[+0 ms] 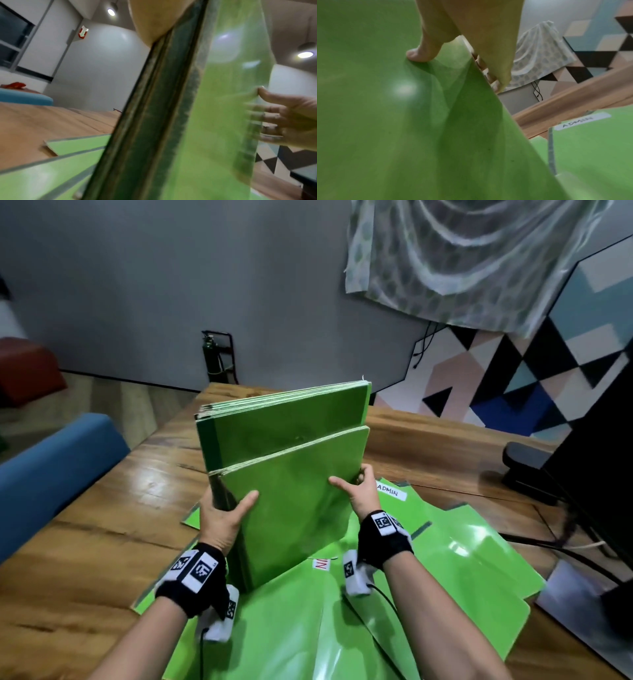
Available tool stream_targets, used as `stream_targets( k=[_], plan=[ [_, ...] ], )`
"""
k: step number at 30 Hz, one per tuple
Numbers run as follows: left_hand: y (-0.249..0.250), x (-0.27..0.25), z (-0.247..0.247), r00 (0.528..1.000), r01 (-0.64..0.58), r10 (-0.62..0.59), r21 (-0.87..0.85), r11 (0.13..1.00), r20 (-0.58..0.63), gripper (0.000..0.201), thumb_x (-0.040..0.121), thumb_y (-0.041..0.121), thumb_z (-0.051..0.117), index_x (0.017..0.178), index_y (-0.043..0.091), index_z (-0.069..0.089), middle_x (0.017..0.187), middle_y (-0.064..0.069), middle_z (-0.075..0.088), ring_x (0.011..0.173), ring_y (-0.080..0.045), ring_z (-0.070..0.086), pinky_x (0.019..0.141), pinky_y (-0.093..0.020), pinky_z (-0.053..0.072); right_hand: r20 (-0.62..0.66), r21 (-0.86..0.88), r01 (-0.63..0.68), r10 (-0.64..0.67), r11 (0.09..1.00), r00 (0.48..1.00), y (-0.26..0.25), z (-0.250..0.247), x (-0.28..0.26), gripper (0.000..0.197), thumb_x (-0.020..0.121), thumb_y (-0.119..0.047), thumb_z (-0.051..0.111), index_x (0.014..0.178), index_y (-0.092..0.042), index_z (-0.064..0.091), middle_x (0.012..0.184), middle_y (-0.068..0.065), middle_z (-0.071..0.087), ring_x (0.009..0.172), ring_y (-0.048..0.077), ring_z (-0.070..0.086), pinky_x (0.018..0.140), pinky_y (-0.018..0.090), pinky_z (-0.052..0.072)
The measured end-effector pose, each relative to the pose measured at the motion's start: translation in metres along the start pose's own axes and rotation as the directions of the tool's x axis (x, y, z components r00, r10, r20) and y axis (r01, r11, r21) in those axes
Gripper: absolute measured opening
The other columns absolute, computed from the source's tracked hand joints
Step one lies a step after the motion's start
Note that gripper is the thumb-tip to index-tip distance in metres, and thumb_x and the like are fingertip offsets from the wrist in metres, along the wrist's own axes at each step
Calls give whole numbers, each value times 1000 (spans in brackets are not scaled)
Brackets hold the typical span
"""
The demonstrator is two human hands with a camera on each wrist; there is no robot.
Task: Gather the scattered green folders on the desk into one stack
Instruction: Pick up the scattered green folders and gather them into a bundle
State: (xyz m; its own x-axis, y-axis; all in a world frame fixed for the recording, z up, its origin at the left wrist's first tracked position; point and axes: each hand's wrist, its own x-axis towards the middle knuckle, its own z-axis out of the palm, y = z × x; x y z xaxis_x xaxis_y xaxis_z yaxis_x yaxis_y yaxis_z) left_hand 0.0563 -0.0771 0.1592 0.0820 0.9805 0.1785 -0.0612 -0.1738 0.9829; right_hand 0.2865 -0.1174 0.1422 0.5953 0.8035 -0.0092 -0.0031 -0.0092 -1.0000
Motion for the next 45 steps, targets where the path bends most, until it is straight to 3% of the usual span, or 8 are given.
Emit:
stream_targets(
  k=[7, 13, 19, 23, 26, 33, 40, 45],
  plan=[
    [11, 12, 4, 993, -110, 108, -39, 993, -55, 60, 66, 2, 76, 114, 19, 46, 105, 5, 55, 86, 10, 58, 87, -8, 44, -16, 6, 112, -112, 994, 994, -5, -4, -11, 70, 74, -11, 74, 131, -9, 34, 127, 7, 52, 119, 20, 49, 102, 31, 42],
    [-17, 6, 10, 984, 175, -174, 67, 982, -30, 36, 64, 29, 78, 81, 7, 55, 81, -10, 54, 79, -22, 51, 76, -36, 50, -93, -560, -217, 200, 799, 975, 29, -53, -22, 95, 78, -43, 67, 149, -13, 10, 154, 16, 12, 142, 31, 16, 115, 45, 18],
    [-16, 14, 10, 965, 249, -238, 95, 964, -110, 37, 71, 28, 75, 67, 18, 40, 72, -12, 49, 84, -22, 48, 81, -36, 45, -752, -288, -882, 483, 373, 449, 91, -191, -84, 99, 72, -40, 74, 145, -8, 16, 149, 24, 17, 138, 41, 20, 112, 47, 26],
    [-21, 12, 9, 959, 273, -260, 119, 955, -114, 71, 65, 40, 78, 113, -6, 51, 120, -30, 56, 114, -38, 54, 104, -51, 40, -798, -163, -930, 510, 330, 321, 114, -228, -103, 109, 56, -44, 83, 137, -1, 25, 140, 26, 35, 128, 39, 38, 105, 44, 37],
    [-21, 10, 7, 950, 306, -293, 129, 943, -109, 80, 65, 42, 77, 120, -8, 48, 121, -28, 56, 115, -39, 53, 104, -50, 40, -721, -178, -900, 570, 397, 394, 148, -249, -87, 120, 34, -49, 86, 133, 0, 40, 128, 21, 55, 109, 38, 59, 94, 48, 49],
    [-9, 4, 11, 945, 327, -322, 149, 933, -59, 31, 75, 28, 71, 68, 14, 46, 69, -6, 47, 63, -16, 48, 92, -41, 45, -746, -64, -754, 470, 654, 472, 126, -240, -80, 70, 69, -18, 79, 126, 4, 45, 120, 25, 58, 105, 39, 59, 89, 42, 48],
    [-10, 2, 9, 953, 302, -298, 135, 944, -53, 36, 69, 36, 74, 81, 10, 52, 104, -26, 58, 112, -41, 54, 102, -53, 40, -731, -72, -312, 163, 947, 663, 77, -265, -81, 26, 81, 6, 61, 93, -14, 49, 96, 13, 57, 62, 16, 59, 48, 5, 44],
    [-4, -3, 9, 955, 298, -292, 152, 943, -60, 35, 69, 33, 75, 70, 19, 43, 118, -38, 52, 116, -46, 50, 103, -59, 37, -669, 43, 31, 6, 999, 743, 12, -283, -85, 39, 77, 11, 60, 84, -27, 50, 61, -21, 70, 58, -10, 65, 61, 13, 55]
  ],
)
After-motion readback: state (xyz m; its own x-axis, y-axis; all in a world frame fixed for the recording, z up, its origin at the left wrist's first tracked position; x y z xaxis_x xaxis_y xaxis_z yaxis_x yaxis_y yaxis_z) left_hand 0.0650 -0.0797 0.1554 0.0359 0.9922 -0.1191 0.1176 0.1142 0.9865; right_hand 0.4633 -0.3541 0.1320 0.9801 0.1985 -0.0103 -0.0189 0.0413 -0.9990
